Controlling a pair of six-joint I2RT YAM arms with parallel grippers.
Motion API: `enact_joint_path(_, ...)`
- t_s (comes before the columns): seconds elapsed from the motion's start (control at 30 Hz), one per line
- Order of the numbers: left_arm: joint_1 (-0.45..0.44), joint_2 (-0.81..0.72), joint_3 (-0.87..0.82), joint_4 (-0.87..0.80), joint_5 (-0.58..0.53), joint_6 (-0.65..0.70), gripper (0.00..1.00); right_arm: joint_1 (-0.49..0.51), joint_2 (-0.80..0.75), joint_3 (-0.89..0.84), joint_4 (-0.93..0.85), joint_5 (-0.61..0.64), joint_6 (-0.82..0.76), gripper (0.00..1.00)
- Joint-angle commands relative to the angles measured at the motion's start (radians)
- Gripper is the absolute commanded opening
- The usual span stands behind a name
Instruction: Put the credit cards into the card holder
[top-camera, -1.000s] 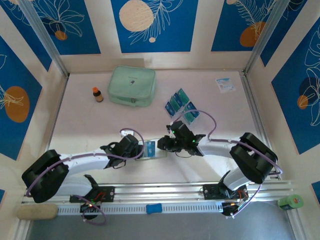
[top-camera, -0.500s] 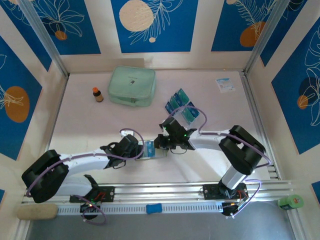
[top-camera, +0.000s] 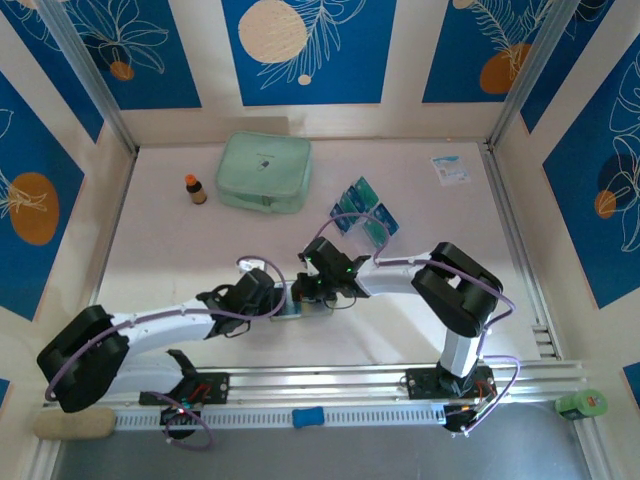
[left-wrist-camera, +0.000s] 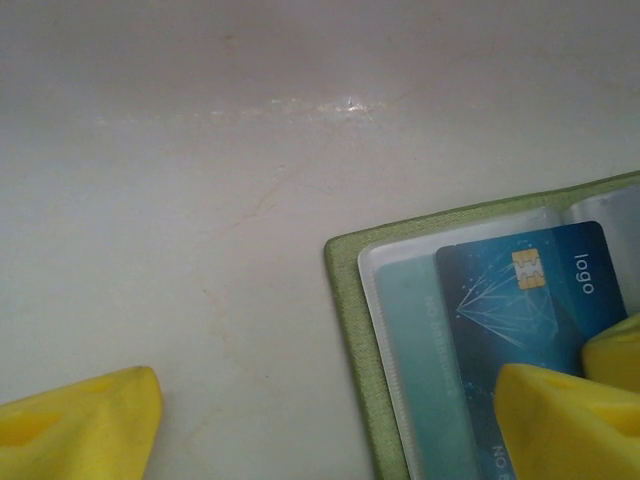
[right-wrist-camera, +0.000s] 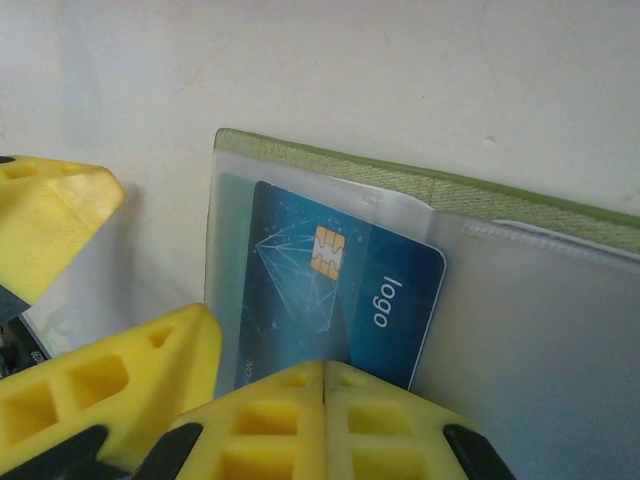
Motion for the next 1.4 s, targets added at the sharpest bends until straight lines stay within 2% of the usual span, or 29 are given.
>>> enact_joint_path(0.0,0.009,-0.025,0.009,-0.04,-0.033,-0.025,0.87,-0.002,-0.013,0.019,-0.04,-0.034,-0.01,0.06)
enact_joint_path(0.33,0.011,-0.024,-0.017,-0.082,-0.074,-0.088,0.87,-0.033,-0.117,0.01,-0.118,0.013,-0.056,0.06)
enact_joint_path(0.93,0.011,0.002,-0.044,-0.063,-0.095,-0.096,0.86,-0.035,0.001,0.076,-0.148,0.002,-0.086,0.05)
enact_joint_path(1.37,0.011,0.015,-0.045,-0.038,-0.084,-0.084,0.86,0.012,0.092,0.157,-0.173,-0.031,-0.073,0.03)
